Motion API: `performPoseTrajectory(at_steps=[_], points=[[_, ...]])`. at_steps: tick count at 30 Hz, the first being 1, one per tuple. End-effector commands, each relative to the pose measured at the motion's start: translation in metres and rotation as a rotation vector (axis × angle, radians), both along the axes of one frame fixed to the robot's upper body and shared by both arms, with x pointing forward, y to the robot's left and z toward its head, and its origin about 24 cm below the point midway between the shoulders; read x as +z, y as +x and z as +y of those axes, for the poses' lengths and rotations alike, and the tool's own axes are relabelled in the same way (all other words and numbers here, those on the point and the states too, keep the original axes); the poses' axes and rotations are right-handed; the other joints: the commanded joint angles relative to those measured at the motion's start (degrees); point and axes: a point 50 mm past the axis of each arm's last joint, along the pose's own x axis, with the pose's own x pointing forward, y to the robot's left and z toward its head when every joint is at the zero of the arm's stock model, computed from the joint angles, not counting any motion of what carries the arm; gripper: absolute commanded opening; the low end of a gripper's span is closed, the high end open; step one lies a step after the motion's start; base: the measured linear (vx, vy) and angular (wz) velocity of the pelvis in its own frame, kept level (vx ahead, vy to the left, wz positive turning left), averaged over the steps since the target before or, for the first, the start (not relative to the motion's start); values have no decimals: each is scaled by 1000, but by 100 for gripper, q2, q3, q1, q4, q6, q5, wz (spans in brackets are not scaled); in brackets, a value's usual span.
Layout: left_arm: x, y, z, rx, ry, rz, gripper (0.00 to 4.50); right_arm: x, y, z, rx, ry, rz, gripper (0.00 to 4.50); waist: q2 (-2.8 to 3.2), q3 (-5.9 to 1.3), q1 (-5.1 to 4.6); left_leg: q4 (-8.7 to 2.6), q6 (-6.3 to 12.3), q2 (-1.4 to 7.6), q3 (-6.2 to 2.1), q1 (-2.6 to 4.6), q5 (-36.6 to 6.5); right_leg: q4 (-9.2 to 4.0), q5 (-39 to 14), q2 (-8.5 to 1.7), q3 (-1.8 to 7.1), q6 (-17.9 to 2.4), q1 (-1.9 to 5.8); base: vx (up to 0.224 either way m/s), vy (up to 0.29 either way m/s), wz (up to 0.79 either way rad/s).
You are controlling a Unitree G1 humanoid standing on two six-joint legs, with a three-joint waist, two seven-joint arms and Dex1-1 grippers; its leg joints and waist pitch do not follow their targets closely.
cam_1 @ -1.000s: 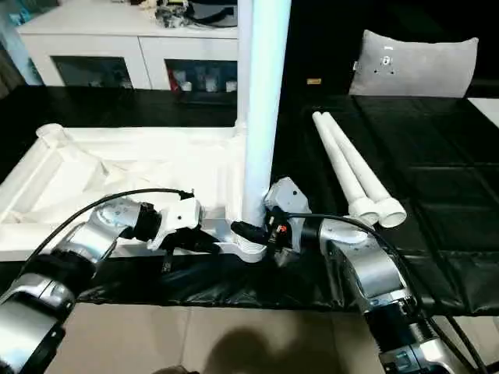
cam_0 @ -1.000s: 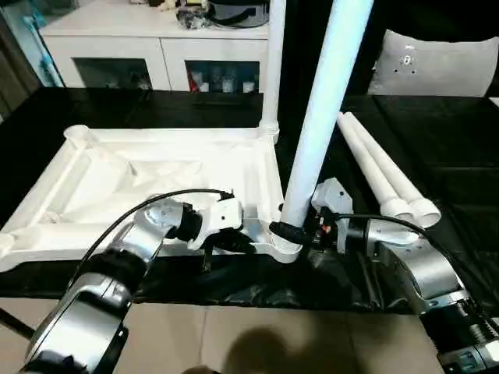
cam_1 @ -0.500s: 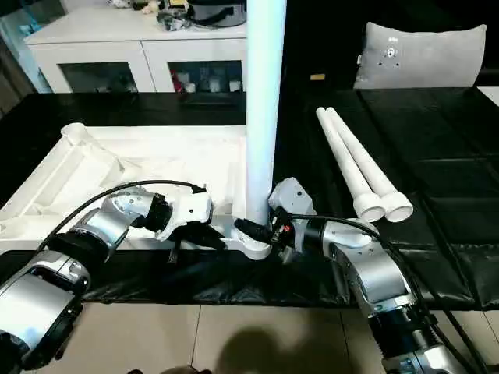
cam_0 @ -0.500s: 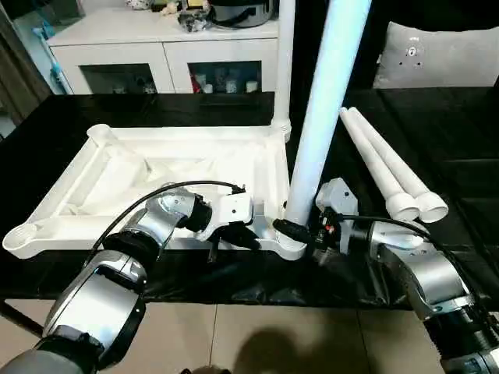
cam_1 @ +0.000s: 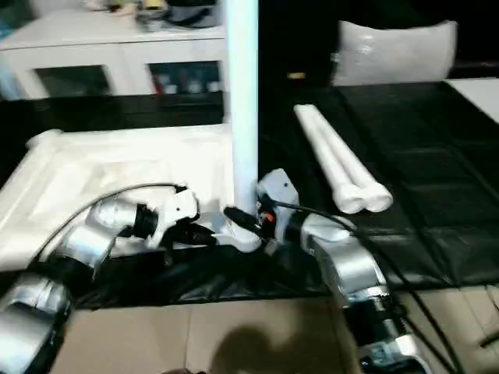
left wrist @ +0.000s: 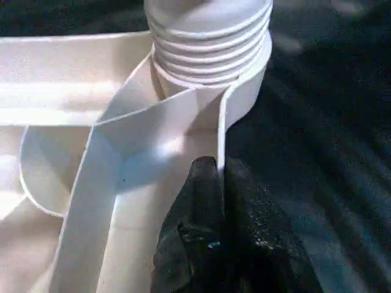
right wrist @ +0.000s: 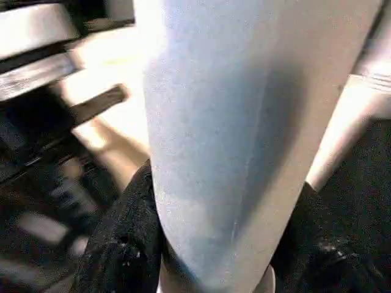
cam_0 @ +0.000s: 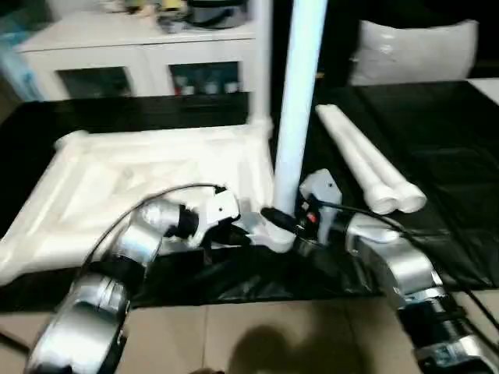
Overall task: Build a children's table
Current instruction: Rotate leg to tighten
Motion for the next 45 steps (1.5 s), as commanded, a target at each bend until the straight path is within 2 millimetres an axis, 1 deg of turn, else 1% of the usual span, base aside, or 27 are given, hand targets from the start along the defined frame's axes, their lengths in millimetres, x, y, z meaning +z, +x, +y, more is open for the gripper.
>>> performPoseTrajectory(at_steps=[1,2,3,4,5,6,9,14,15,16,17,19,22,24,28,29,30,32,34,36,37,38,39,40,41,42,45], points=[[15,-8,-15,88,-82,-40,0,-52,-8,-23,-189,-143,209,189,-57,-163,-63,-576,-498,375,-394,176,-4349,-562,-3476,-389,140,-511,-51,0,0,0],[17,-16,-24,99,-91,-32,0,-53,-5,-23,-232,-137,207,189,-59,-149,-99,-611,-467,385,-396,125,-4259,-561,-3359,-390,138,-537,-20,0,0,0],[17,-16,-25,99,-91,-32,0,-53,-5,-23,-233,-137,207,189,-30,-187,-110,-599,-500,403,-401,146,-4253,-534,-3238,-404,156,-582,-11,0,0,0],[18,-21,-31,108,-96,-27,0,-54,-3,-24,-261,-133,206,189,-34,-171,-139,-567,-463,364,-372,192,-4274,-593,-3265,-366,154,-571,-81,0,0,0],[18,-21,-31,108,-96,-27,0,-54,-3,-24,-261,-133,206,189,-39,-175,-161,-571,-470,367,-376,187,-4264,-582,-3200,-369,158,-602,-62,0,0,0],[24,-28,-46,94,-100,-43,0,-54,1,-21,-284,-111,210,189,-65,-168,-179,-568,-418,361,-371,170,-4224,-595,-3164,-356,146,-589,-54,0,0,0],[27,-29,-50,87,-94,-66,0,-52,2,-17,-266,-88,212,189,-69,-170,-190,-538,-351,330,-350,182,-4136,-629,-3179,-342,147,-576,-72,0,0,0],[24,-23,-37,104,-9,-121,0,-51,-1,-8,-190,-73,217,189,-54,-170,-186,-544,-342,329,-357,185,-4147,-628,-3100,-322,149,-550,-71,0,0,0],[24,-22,-35,110,-2,-126,0,-51,-1,-8,-193,-72,218,189,-85,-173,-182,-547,-348,333,-346,193,-4152,-624,-3034,-316,157,-578,-79,0,0,0],[26,-22,-34,121,5,-127,0,-52,-1,-9,-198,-73,218,189,-71,-171,-173,-546,-356,335,-345,201,-4147,-617,-2995,-319,162,-611,-83,0,0,0],[26,-22,-33,123,9,-126,0,-52,0,-9,-197,-75,219,189,-103,-173,-176,-545,-349,338,-341,194,-4120,-615,-2967,-320,165,-629,-79,0,0,0],[27,-21,-30,131,15,-125,0,-52,0,-9,-193,-84,214,189,-81,-174,-163,-542,-354,338,-339,198,-4088,-607,-2944,-327,169,-655,-82,0,0,0],[26,-20,-25,139,35,-129,0,-52,2,-6,-174,-90,208,189,-81,-162,-182,-559,-384,337,-358,178,-4203,-593,-2919,-316,148,-650,-62,0,0,0],[25,-20,-23,139,38,-128,0,-52,2,-6,-175,-87,207,189,-86,-168,-176,-546,-395,331,-345,215,-4251,-605,-2960,-318,154,-638,-91,0,0,0],[27,-17,-21,150,28,-125,0,-52,4,-6,-181,-73,210,189,-94,-165,-176,-543,-386,332,-350,208,-4205,-604,-2940,-324,155,-659,-81,0,0,0],[27,-17,-21,151,27,-126,0,-52,4,-6,-181,-74,209,224,-90,-166,-177,-545,-388,334,-352,202,-4202,-599,-2916,-325,155,-666,-72,0,0,0],[27,-15,-21,154,27,-128,0,-52,5,-6,-181,-75,208,224,-107,-166,-173,-549,-388,335,-355,199,-4206,-590,-2897,-321,152,-669,-70,0,0,0],[28,-14,-20,156,27,-131,0,-52,6,-7,-183,-78,205,224,-105,-164,-169,-542,-400,332,-342,226,-4254,-599,-2880,-314,155,-688,-94,0,0,0],[29,-13,-19,156,27,-134,0,-53,6,-8,-184,-78,207,264,-102,-166,-159,-537,-391,329,-337,227,-4214,-602,-2856,-319,155,-707,-89,0,0,0],[30,-12,-18,154,26,-137,0,-53,6,-9,-189,-80,206,276,-101,-184,-139,-533,-384,335,-332,215,-4107,-583,-2700,-326,171,-764,-67,0,0,0],[31,-11,-17,152,26,-139,0,-53,7,-10,-190,-79,208,288,-57,-188,-128,-540,-388,338,-340,202,-4061,-558,-2605,-329,178,-794,-50,0,0,0],[31,-11,-17,152,26,-139,0,-53,7,-10,-190,-79,208,300,-85,-187,-129,-545,-377,336,-322,193,-4020,-568,-2546,-316,183,-813,-55,0,0,0],[31,-10,-16,149,26,-140,0,-53,7,-13,-197,-79,202,309,-48,-194,-102,-533,-363,335,-310,200,-3885,-552,-2408,-328,204,-886,-55,0,0,0],[31,-10,-16,149,26,-140,0,-53,7,-13,-197,-79,202,309,-62,-197,-104,-528,-353,331,-303,191,-3844,-555,-2378,-325,204,-901,-50,0,0,0],[31,-8,-15,145,28,-140,0,-51,7,-15,-203,-74,191,323,-17,-214,-82,-526,-347,336,-305,183,-3727,-528,-2235,-334,215,-948,-28,0,0,0],[31,-7,-15,143,31,-138,0,-50,7,-18,-209,-70,179,332,-52,-218,-82,-529,-328,337,-292,165,-3649,-534,-2135,-327,215,-961,-16,0,0,0],[29,-4,-12,142,39,-135,0,-49,4,-26,-204,-62,165,357,-58,-274,-6,-503,-211,345,-245,126,-3121,-478,-1546,-328,238,-1124,31,0,0,0]])
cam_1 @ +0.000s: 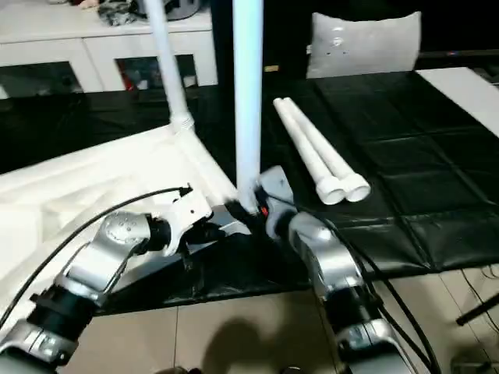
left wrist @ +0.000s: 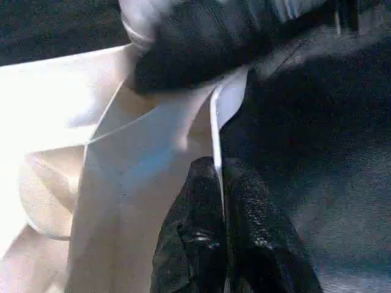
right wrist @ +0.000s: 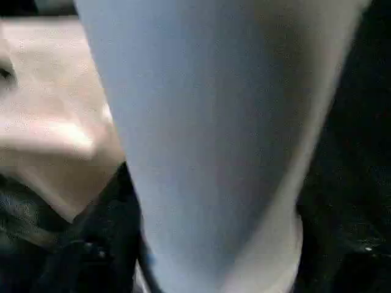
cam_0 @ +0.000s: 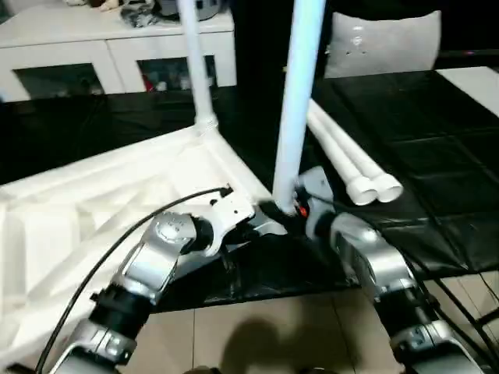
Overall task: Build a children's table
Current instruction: Rotate leg to tighten
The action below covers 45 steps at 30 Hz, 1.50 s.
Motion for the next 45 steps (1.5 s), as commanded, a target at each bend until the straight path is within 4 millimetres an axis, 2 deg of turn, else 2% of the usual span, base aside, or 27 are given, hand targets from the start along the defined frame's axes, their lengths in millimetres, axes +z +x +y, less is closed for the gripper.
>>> performPoseTrajectory(at_steps=[1,4,7,8,9,10,12,13,15,16,17,18,19,20,21,23,25,26,27,29,30,33,35,38,39,44,45], points=[[17,9,6,-7,10,-82,0,-21,-7,-26,-72,-76,99,357,16,-351,12,-493,-144,367,-192,135,-2931,-397,-1613,-335,238,-968,117,0,0,0],[17,11,8,-9,11,-80,0,-18,-10,-32,-54,-56,75,382,12,-370,74,-466,-62,374,-163,148,-2696,-390,-1537,-333,243,-1031,106,17,-12,2],[16,13,11,-30,19,-79,0,-14,-14,-42,-4,-55,43,410,-11,-391,121,-431,69,365,-140,116,-2352,-393,-1500,-343,240,-1051,138,0,0,0],[15,14,11,-51,22,-77,0,-11,-16,-49,22,-57,24,425,-93,-394,122,-423,124,360,-135,91,-2258,-399,-1510,-344,237,-1049,158,0,0,0],[15,15,12,-69,26,-76,0,-9,-18,-55,44,-58,11,425,-59,-412,175,-404,194,368,-136,94,-2084,-376,-1505,-354,239,-1062,169,0,0,0],[15,16,12,-75,28,-77,0,-8,-19,-57,50,-58,10,434,-54,-413,185,-400,219,370,-134,77,-1978,-368,-1435,-356,237,-1081,176,0,0,0],[15,16,13,-122,42,-75,0,-3,-22,-65,92,-56,-11,443,-46,-442,207,-365,368,366,-132,32,-1512,-306,-955,-343,212,-1210,221,0,0,0],[15,16,13,-127,43,-75,0,-2,-22,-65,95,-56,-12,443,-52,-448,214,-352,404,360,-125,31,-1445,-309,-898,-337,205,-1222,222,0,0,0],[14,15,13,-184,54,-68,0,5,-23,-73,127,-64,-32,443,-27,-490,227,-307,474,365,-125,24,-1185,-253,-570,-330,194,-1320,234,0,0,0],[14,15,13,-184,54,-68,0,5,-23,-73,127,-64,-32,443,-42,-506,234,-266,562,364,-125,-18,-971,-204,-250,-326,193,-1384,236,0,0,0],[13,14,13,-222,65,-61,0,10,-23,-75,146,-59,-41,443,-34,-502,234,-252,607,358,-123,-36,-910,-192,-147,-322,188,-1419,227,0,0,0],[11,12,13,-307,98,-62,0,20,-22,-78,196,-41,-53,443,-33,-488,244,-235,695,355,-111,-42,-1013,-198,-267,-310,165,-1450,212,0,0,0],[11,11,14,-336,107,-62,0,23,-22,-79,215,-36,-55,443,-34,-478,256,-239,709,356,-113,-36,-1096,-216,-412,-310,158,-1429,211,0,0,0],[11,10,14,-351,112,-62,0,25,-22,-79,225,-33,-55,443,-27,-466,265,-256,664,381,-114,-26,-1268,-226,-684,-317,162,-1389,205,0,0,0],[10,10,16,-411,136,-53,0,31,-24,-78,308,-42,-44,443,-40,-445,276,-268,609,378,-115,-11,-1442,-262,-987,-308,157,-1340,192,0,0,0],[9,9,17,-443,142,-47,0,33,-25,-76,353,-61,-40,443,-30,-444,296,-280,538,393,-119,6,-1568,-268,-1216,-316,165,-1295,186,0,0,0],[9,8,18,-490,158,-38,0,36,-25,-72,423,-114,-48,443,-32,-427,344,-308,337,417,-120,51,-1819,-292,-1598,-334,186,-1218,152,0,0,0],[10,8,18,-501,161,-38,0,37,-25,-70,437,-123,-50,443,-27,-432,371,-314,260,429,-117,80,-1865,-287,-1620,-335,198,-1215,127,0,0,0],[10,7,19,-533,169,-33,0,39,-24,-63,496,-123,-53,443,-57,-438,381,-314,236,427,-114,68,-1835,-271,-1504,-336,199,-1245,138,0,0,0],[10,7,19,-547,175,-33,0,41,-24,-60,520,-119,-53,443,-46,-456,397,-306,247,428,-112,54,-1742,-242,-1334,-345,201,-1278,152,0,0,0],[10,7,19,-557,178,-33,0,41,-23,-57,545,-116,-49,443,-77,-463,404,-301,283,428,-112,34,-1633,-219,-1168,-344,197,-1305,165,0,0,0],[10,7,18,-581,177,-35,0,40,-22,-51,592,-116,-29,443,-69,-485,428,-259,400,415,-96,22,-1379,-179,-862,-353,196,-1387,164,0,0,0],[10,6,17,-592,173,-35,0,39,-20,-47,607,-114,-19,426,-88,-485,442,-247,441,407,-94,8,-1283,-172,-876,-359,190,-1399,173,0,0,0],[10,6,16,-597,171,-37,0,37,-17,-43,610,-105,-9,406,-92,-488,477,-238,407,416,-91,18,-1245,-175,-1006,-360,193,-1368,160,0,0,0],[10,7,16,-598,171,-37,0,37,-17,-42,613,-102,-6,384,-93,-487,485,-236,404,416,-88,21,-1255,-178,-1026,-358,194,-1363,154,0,0,0],[9,7,17,-597,173,-39,0,36,-15,-41,624,-87,10,352,-89,-469,495,-252,288,421,-99,22,-1511,-190,-1323,-357,199,-1285,144,0,0,0],[9,8,17,-597,174,-39,0,36,-15,-41,627,-83,14,330,-96,-461,486,-256,265,418,-104,20,-1570,-195,-1413,-358,201,-1262,142,0,0,0]])
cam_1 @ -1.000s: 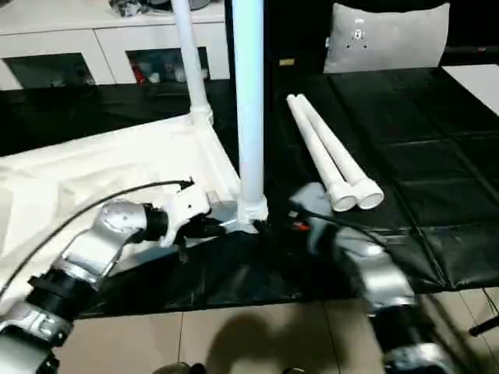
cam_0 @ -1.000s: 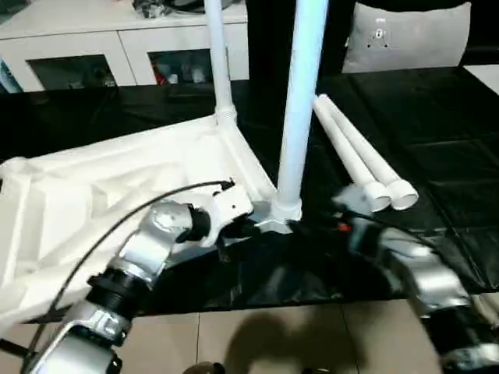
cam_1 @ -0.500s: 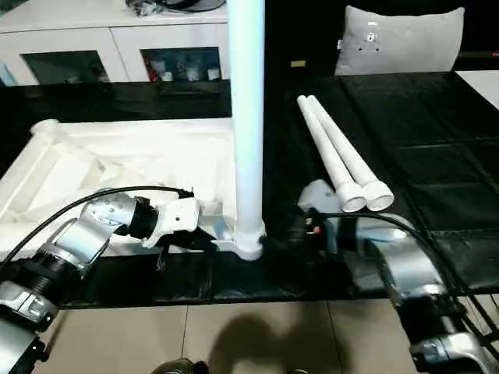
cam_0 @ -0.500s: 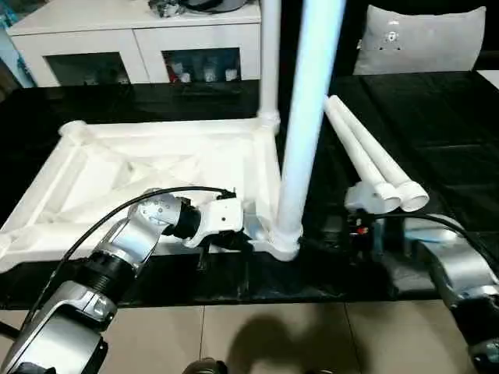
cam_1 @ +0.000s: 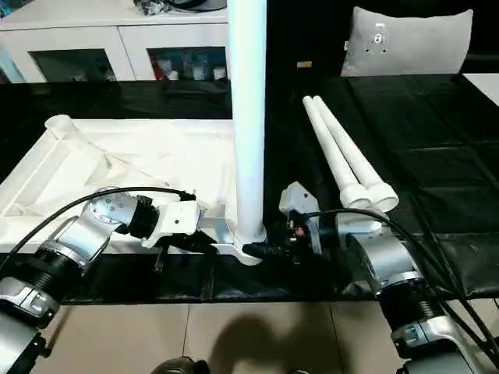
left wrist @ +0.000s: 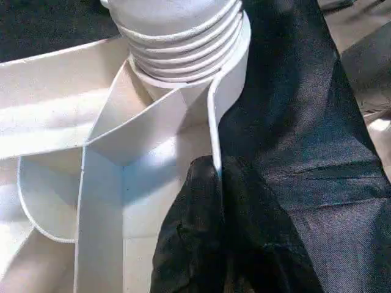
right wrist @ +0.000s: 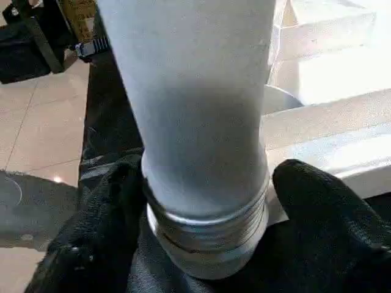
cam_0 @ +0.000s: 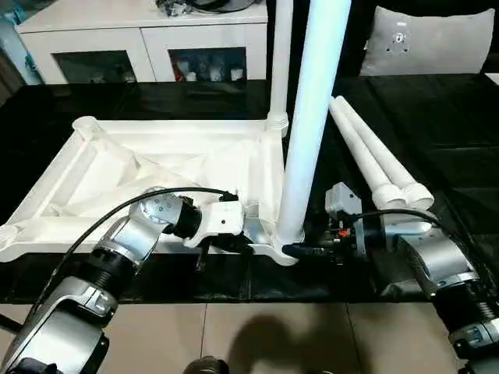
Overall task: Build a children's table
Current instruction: Rotate leg to tighten
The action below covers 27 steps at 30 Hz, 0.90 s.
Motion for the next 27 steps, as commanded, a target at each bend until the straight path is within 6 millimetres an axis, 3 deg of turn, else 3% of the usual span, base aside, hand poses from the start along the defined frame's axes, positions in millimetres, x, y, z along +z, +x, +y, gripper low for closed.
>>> performPoseTrajectory(at_steps=[1,3,7,12,13,14,20,21,24,25,27], points=[[-2,-2,-1,-59,45,6,0,5,4,3,14,1,-9,330,-107,-448,-4,-388,272,353,-113,136,-1578,-373,-1673,-365,226,-1292,242,0,0,0],[-2,-1,-1,-57,46,5,0,4,5,4,19,6,0,299,-110,-442,0,-386,225,350,-116,137,-1650,-385,-1888,-375,233,-1231,234,0,0,0],[-3,-1,1,-51,46,5,0,0,4,5,21,15,20,281,-103,-449,-7,-386,207,353,-119,132,-1635,-372,-1810,-365,227,-1235,236,0,0,0],[-4,-1,1,-49,41,13,0,-4,0,6,26,29,42,274,-94,-460,-4,-377,225,351,-113,137,-1585,-360,-1666,-360,226,-1287,237,0,0,0],[-4,-2,2,-46,36,17,0,-6,-2,6,24,33,48,272,-22,-461,7,-375,216,349,-124,134,-1594,-350,-1663,-365,226,-1291,239,0,0,0],[-4,-2,2,-43,33,18,0,-6,-2,7,23,34,50,272,-46,-459,-4,-379,216,350,-115,133,-1619,-370,-1654,-358,226,-1285,236,0,0,0],[-1,2,-4,120,-74,50,0,-21,-8,18,-115,91,82,272,-23,-456,-14,-406,144,364,-123,151,-1755,-349,-1594,-352,224,-1353,236,0,0,0],[0,2,-5,137,-87,52,0,-22,-8,20,-134,94,80,272,-29,-410,-51,-425,67,336,-129,157,-2028,-402,-2066,-350,214,-1266,219,0,0,0],[0,2,-15,237,-139,49,0,-34,-3,29,-298,102,70,272,-53,-385,-115,-451,-82,324,-172,176,-2334,-461,-2766,-381,204,-1024,219,0,0,0],[-1,0,-24,295,-161,43,0,-42,1,35,-405,103,71,272,-34,-376,-177,-471,-167,347,-188,176,-2420,-457,-2854,-386,215,-961,199,0,0,0],[0,0,-35,359,-198,38,0,-47,5,42,-492,111,82,272,-81,-367,-278,-473,-227,313,-212,169,-2569,-498,-3127,-386,178,-849,201,0,0,0]])
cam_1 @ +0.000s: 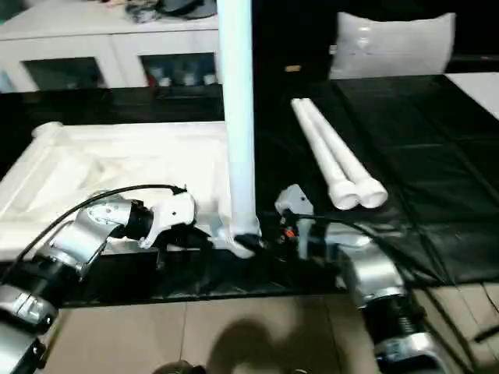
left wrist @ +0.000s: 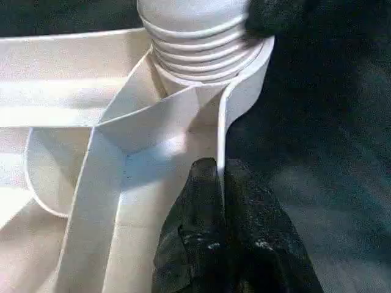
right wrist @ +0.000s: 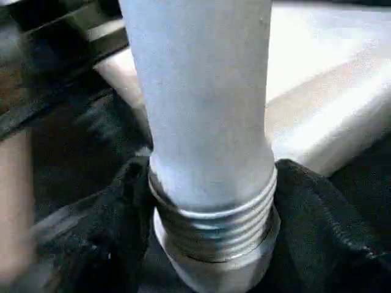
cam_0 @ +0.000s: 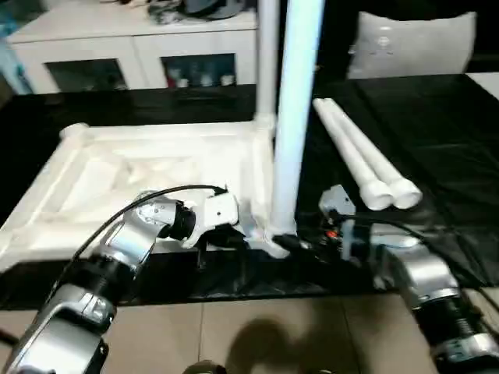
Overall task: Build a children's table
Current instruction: Rotate leg to tighten
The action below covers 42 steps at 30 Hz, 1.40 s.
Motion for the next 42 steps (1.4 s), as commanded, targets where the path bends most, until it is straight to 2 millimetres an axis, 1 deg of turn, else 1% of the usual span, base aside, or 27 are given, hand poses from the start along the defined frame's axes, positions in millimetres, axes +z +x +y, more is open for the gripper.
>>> performPoseTrajectory(at_steps=[1,3,4,5,8,9,10,12,13,15,16,18,19,20,21,23,24,25,27,28,31,32,33,38,39,40,42], points=[[11,-4,-32,-19,-102,-41,0,-19,-1,11,-68,-47,81,272,-86,-329,-35,-492,-216,276,-231,98,-2610,-540,-3260,-380,160,-796,177,0,0,0],[12,-4,-39,24,-120,-45,0,-20,2,15,-118,-37,89,272,-69,-334,-109,-485,-177,279,-232,125,-2749,-578,-3331,-369,159,-737,154,0,0,0],[14,-3,-47,71,-135,-56,0,-20,7,17,-187,-29,93,272,-98,-345,-136,-478,-138,268,-232,121,-2776,-596,-3296,-359,152,-716,153,0,0,0],[15,-2,-53,104,-145,-63,0,-20,11,19,-234,-25,97,272,-71,-336,-176,-475,-139,270,-224,124,-2794,-587,-3183,-354,151,-786,133,0,0,0],[18,1,-66,196,-173,-88,0,-20,21,23,-361,-13,106,272,-104,-332,-196,-457,-87,244,-226,140,-2832,-647,-3341,-354,116,-705,128,0,0,0],[19,1,-68,218,-177,-96,0,-21,24,24,-392,-13,106,272,-88,-328,-212,-455,-78,249,-218,143,-2853,-651,-3343,-354,118,-700,108,0,0,0],[20,2,-68,227,-167,-117,0,-21,26,25,-421,-26,95,272,-107,-335,-205,-460,-65,247,-234,133,-2848,-658,-3353,-357,96,-660,127,0,0,0],[19,2,-63,205,-138,-146,0,-21,26,23,-424,-23,70,272,-77,-341,-223,-496,-49,261,-254,90,-2855,-649,-3177,-351,88,-639,157,0,0,0],[19,3,-59,198,-128,-151,0,-20,25,22,-418,-13,68,307,-102,-352,-214,-500,-38,264,-251,103,-2898,-642,-3051,-348,99,-648,148,0,0,0],[18,2,-53,185,-113,-156,0,-19,24,18,-411,-3,50,342,-101,-355,-198,-497,-26,263,-226,123,-2895,-629,-2840,-343,135,-745,123,0,0,0],[18,2,-51,181,-107,-157,0,-19,24,16,-414,-4,37,342,-109,-367,-178,-499,-10,275,-213,123,-2804,-614,-2672,-352,159,-822,127,0,0,0],[16,2,-46,174,-91,-157,0,-17,23,12,-406,12,26,376,-109,-390,-131,-484,41,276,-180,120,-2581,-576,-2330,-347,189,-945,128,0,0,0],[15,2,-42,168,-81,-153,0,-15,22,6,-399,23,6,376,-119,-395,-117,-481,91,275,-162,105,-2404,-546,-2075,-338,196,-1034,146,0,0,0],[13,3,-37,159,-70,-148,0,-12,21,-1,-381,23,-27,381,-96,-402,-78,-474,141,281,-155,99,-2237,-529,-1910,-344,202,-1089,164,0,0,0],[13,3,-37,159,-70,-148,0,-12,21,-1,-381,23,-27,387,-104,-408,-58,-468,166,285,-143,106,-2188,-528,-1853,-335,206,-1102,155,0,0,0],[11,3,-32,139,-55,-145,0,-8,19,-9,-343,19,-70,413,-99,-428,-5,-454,224,291,-139,83,-1983,-494,-1642,-345,211,-1149,191,0,0,0],[8,3,-27,85,-35,-132,0,-1,15,-22,-287,27,-119,413,-95,-427,13,-451,256,291,-133,82,-1900,-483,-1594,-337,212,-1180,184,0,0,0],[7,2,-26,67,-30,-124,0,2,14,-26,-269,28,-134,423,-98,-433,55,-433,287,289,-125,92,-1861,-497,-1602,-342,214,-1148,189,0,0,0],[7,1,-22,3,-20,-107,0,7,11,-35,-209,31,-145,440,-96,-443,96,-427,365,285,-126,68,-1715,-471,-1478,-337,210,-1177,223,0,0,0],[6,0,-19,-25,-7,-99,0,10,9,-40,-161,16,-155,440,-76,-447,123,-424,399,290,-125,56,-1599,-451,-1381,-334,205,-1210,226,0,0,0],[5,-1,-13,-123,24,-80,0,17,3,-48,-23,-40,-160,440,-83,-447,166,-420,430,309,-121,55,-1528,-432,-1341,-325,197,-1232,230,0,0,0],[5,-1,-13,-123,24,-80,0,17,3,-48,-23,-40,-160,440,-86,-441,166,-422,442,303,-124,52,-1540,-446,-1369,-315,191,-1227,231,0,0,0],[4,-2,-8,-177,48,-52,0,23,0,-51,75,-84,-169,440,-98,-438,177,-422,421,302,-125,64,-1619,-451,-1505,-319,182,-1225,237,0,0,0],[4,-5,-1,-319,89,-22,0,27,-4,-49,255,-153,-159,440,-129,-410,162,-436,342,300,-123,71,-1827,-493,-1987,-335,186,-1154,225,0,0,0],[4,-5,-1,-326,90,-21,0,27,-4,-48,265,-155,-157,440,-121,-407,162,-441,311,308,-132,76,-1902,-490,-2072,-342,187,-1160,223,0,0,0],[4,-6,0,-353,96,-14,0,27,-4,-46,303,-168,-153,440,-148,-403,158,-442,297,308,-127,80,-1933,-499,-2120,-346,187,-1165,219,0,0,0],[4,-7,0,-399,108,-10,0,28,-2,-41,335,-180,-149,440,-144,-418,174,-440,296,320,-133,78,-1849,-471,-2019,-353,193,-1218,219,0,0,0]])
